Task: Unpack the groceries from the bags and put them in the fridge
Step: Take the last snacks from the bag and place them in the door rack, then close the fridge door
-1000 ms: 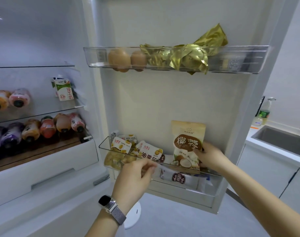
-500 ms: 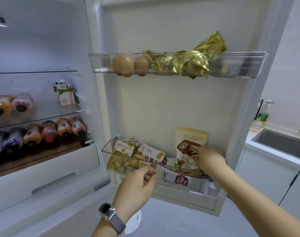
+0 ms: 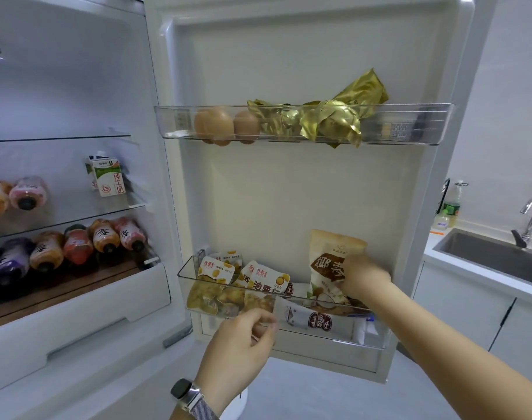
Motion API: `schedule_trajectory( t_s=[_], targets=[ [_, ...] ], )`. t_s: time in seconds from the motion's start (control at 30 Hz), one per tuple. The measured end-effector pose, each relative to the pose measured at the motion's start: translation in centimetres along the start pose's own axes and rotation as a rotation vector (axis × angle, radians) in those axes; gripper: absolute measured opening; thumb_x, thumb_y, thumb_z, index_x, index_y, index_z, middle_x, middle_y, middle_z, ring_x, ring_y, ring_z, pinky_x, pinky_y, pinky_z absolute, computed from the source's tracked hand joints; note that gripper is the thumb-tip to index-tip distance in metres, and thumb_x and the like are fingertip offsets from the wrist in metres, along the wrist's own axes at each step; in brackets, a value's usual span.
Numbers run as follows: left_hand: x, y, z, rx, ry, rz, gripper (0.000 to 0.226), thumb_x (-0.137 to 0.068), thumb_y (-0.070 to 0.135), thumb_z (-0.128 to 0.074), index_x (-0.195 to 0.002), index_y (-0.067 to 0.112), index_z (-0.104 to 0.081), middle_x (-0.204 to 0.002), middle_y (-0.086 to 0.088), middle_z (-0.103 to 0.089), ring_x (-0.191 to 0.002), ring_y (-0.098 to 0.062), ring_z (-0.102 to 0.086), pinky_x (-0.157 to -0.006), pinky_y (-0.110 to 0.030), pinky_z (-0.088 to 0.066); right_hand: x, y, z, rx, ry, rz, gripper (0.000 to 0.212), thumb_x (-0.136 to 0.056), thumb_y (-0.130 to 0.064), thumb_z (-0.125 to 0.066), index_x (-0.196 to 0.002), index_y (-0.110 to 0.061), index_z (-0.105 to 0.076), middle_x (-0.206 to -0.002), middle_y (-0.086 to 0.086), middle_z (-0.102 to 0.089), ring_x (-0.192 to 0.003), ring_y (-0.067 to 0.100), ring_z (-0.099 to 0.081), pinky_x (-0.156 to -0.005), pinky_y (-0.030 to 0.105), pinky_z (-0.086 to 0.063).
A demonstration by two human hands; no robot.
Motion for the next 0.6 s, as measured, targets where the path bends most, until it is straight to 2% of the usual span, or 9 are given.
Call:
schedule_trajectory(
  t_s=[0.07, 0.13, 0.2, 0.27, 0.33, 0.43, 0.6],
  targets=[
    [0.1, -0.3, 0.2, 0.003, -0.013, 0.002, 0.012, -0.090, 0.033, -0.055, -0.094, 0.042, -0.061, -0.074, 0.015, -0.069, -0.066, -0.005, -0.066, -0.074, -0.034, -0.057, 1.0, 0.1, 0.8, -0.036, 0.033, 0.001, 0.009, -0.088, -0.019, -0.058, -0.087, -0.012, -0.054, -0.073, 0.000, -0.050, -0.072, 0.020, -0.057, -0.057, 0.027, -0.046],
    [0.2, -0.4, 0.1, 0.003, -0.036, -0.006, 0.014, -0.090, 0.031, -0.055, -0.093, 0.043, -0.060, -0.074, 0.015, -0.069, -0.065, -0.006, -0.066, -0.073, -0.035, -0.057, 3.0, 0.4, 1.7, -0.101, 0.135, 0.025, 0.013, -0.088, -0.018, -0.054, -0.078, -0.009, -0.056, -0.072, 0.003, -0.055, -0.066, 0.022, -0.056, -0.053, 0.028, -0.047],
    [0.3, -0.2, -0.5, 0.006, -0.067, -0.024, 0.016, -0.090, 0.027, -0.054, -0.094, 0.042, -0.061, -0.075, 0.013, -0.069, -0.065, -0.006, -0.066, -0.073, -0.034, -0.057, 6.0, 0.8, 2.3, -0.197, 0.332, 0.092, 0.020, -0.090, -0.021, -0.052, -0.079, -0.010, -0.065, -0.076, 0.003, -0.065, -0.068, 0.024, -0.060, -0.057, 0.031, -0.051],
    [0.4, 0.2, -1.6, 0.028, -0.093, -0.048, 0.018, -0.090, 0.024, -0.054, -0.094, 0.039, -0.063, -0.078, 0.010, -0.069, -0.067, -0.006, -0.066, -0.073, -0.032, -0.057, 9.4, 1.3, 2.4, -0.322, 0.547, 0.161, 0.016, -0.088, -0.023, -0.058, -0.082, -0.015, -0.070, -0.077, -0.001, -0.070, -0.071, 0.021, -0.064, -0.058, 0.031, -0.052],
    [0.7, 0.8, -3.2, 0.054, -0.132, -0.086, 0.017, -0.090, 0.024, -0.055, -0.094, 0.037, -0.064, -0.079, 0.011, -0.068, -0.069, -0.006, -0.066, -0.072, -0.029, -0.056, 12.7, 2.5, 2.0, -0.430, 0.640, 0.181, 0.010, -0.085, -0.020, -0.065, -0.079, -0.017, -0.070, -0.071, -0.005, -0.069, -0.066, 0.015, -0.063, -0.055, 0.029, -0.051],
    [1.2, 2.0, -6.2, 0.071, -0.250, -0.174, 0.013, -0.090, 0.025, -0.058, -0.091, 0.036, -0.065, -0.082, 0.014, -0.067, -0.073, -0.003, -0.065, -0.065, -0.018, -0.052, 17.1, 5.3, 0.2, -0.507, 0.601, 0.048, 0.009, -0.085, -0.021, -0.066, -0.078, -0.020, -0.071, -0.069, -0.012, -0.067, -0.062, 0.004, -0.060, -0.057, 0.021, -0.051],
    [3.4, 4.8, -12.7, 0.036, -0.507, -0.346, 0.016, -0.088, 0.022, -0.061, -0.089, 0.038, -0.063, -0.085, 0.013, -0.064, -0.072, -0.001, -0.063, -0.063, -0.013, -0.047, 26.2, 11.5, -4.3, -0.580, 0.501, -0.388, 0.013, -0.085, -0.026, -0.065, -0.075, -0.023, -0.072, -0.067, -0.013, -0.067, -0.065, 0.004, -0.062, -0.062, 0.020, -0.049]
  ],
)
Point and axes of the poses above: each hand's wrist, its own x-axis away from the middle knuckle, its own z-axis out of the back of the hand, y = z × x, the point moved 1 cm from there along -x, towards the middle knuckle
